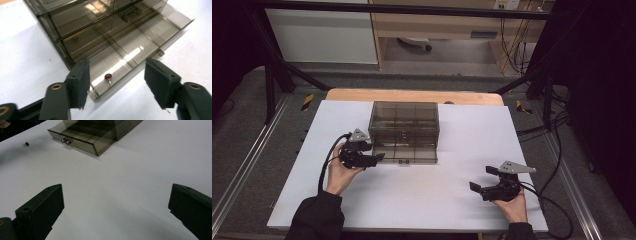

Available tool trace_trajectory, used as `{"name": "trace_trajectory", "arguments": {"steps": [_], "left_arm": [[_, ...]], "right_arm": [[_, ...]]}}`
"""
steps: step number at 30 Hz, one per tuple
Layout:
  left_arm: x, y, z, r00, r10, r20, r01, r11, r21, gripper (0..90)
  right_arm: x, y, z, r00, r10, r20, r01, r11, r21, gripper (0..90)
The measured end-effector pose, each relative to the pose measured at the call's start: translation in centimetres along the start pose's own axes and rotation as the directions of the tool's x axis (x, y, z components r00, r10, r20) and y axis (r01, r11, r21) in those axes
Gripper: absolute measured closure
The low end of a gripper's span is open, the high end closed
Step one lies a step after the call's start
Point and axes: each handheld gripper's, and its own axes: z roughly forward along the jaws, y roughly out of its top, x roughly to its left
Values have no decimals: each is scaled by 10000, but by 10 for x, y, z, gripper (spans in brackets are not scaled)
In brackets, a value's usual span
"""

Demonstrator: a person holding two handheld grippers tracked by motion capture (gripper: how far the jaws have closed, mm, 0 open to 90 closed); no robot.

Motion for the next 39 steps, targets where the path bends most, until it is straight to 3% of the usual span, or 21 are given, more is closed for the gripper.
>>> {"name": "trace_trajectory", "arguments": {"steps": [10, 26, 39], "left_arm": [[6, -18, -21, 9998, 171, -78, -172, 9998, -26, 132], [22, -62, -47, 9992, -44, -401, 57, 9995, 319, 58], [27, -90, -54, 9982, -243, -550, 274, 9980, 576, 101]], "right_arm": [[0, 0, 0, 10000, 14, -1, -14, 10000, 24, 7], [0, 0, 1, 10000, -17, 10, 17, 9999, 106, 6], [0, -1, 2, 10000, -21, 18, 20, 9999, 149, 6]]}}
